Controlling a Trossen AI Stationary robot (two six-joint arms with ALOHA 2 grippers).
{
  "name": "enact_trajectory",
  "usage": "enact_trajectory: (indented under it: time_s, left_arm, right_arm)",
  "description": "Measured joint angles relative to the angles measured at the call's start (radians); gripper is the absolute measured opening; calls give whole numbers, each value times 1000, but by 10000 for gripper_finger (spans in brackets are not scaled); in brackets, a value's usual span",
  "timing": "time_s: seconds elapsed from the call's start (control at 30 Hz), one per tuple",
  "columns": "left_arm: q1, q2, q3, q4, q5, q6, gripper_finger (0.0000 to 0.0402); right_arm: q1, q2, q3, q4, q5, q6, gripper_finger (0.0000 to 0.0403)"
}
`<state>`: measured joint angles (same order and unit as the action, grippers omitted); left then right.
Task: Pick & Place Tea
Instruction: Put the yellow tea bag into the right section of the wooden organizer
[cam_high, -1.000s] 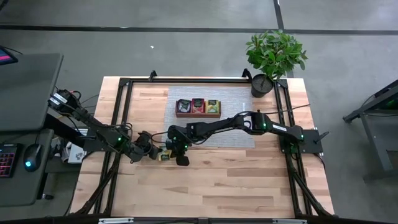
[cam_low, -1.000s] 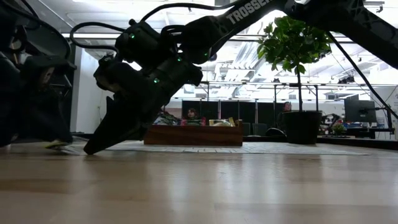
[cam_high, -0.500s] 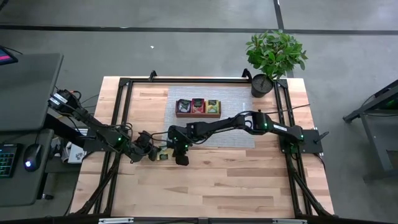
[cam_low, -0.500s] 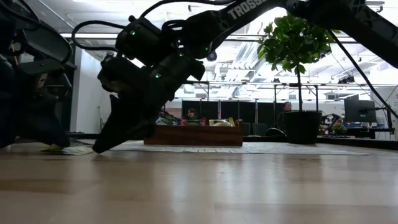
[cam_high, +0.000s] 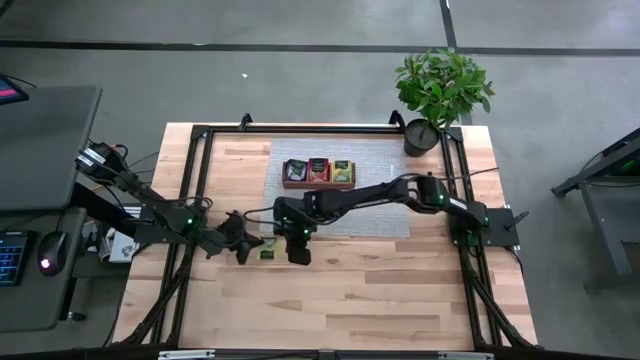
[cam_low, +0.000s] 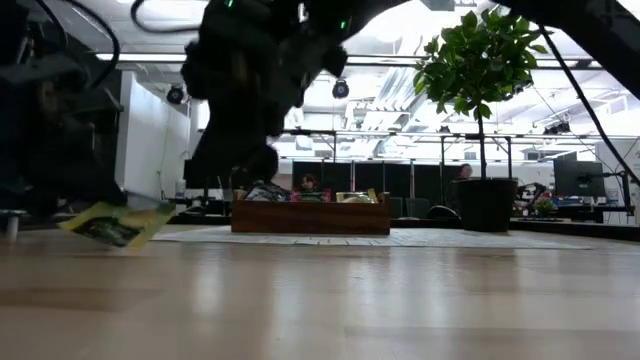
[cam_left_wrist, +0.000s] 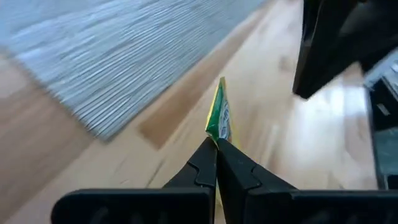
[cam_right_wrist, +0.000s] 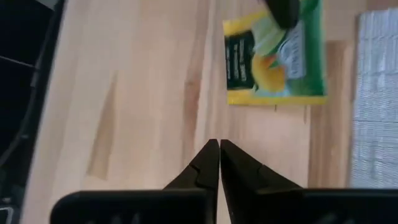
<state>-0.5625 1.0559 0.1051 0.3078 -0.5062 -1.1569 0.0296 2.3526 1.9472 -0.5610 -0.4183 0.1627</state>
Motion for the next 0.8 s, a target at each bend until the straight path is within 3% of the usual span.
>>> enact_trajectory:
  time_s: [0.33, 0.8]
  left_arm:
    - [0, -7, 3, 213, -1, 223, 0]
    - [0, -7, 5, 349, -5, 350, 0]
  right_arm:
    - [-7, -117, 2, -18, 26, -9, 39]
    - [-12, -136, 2, -12, 26, 13, 162]
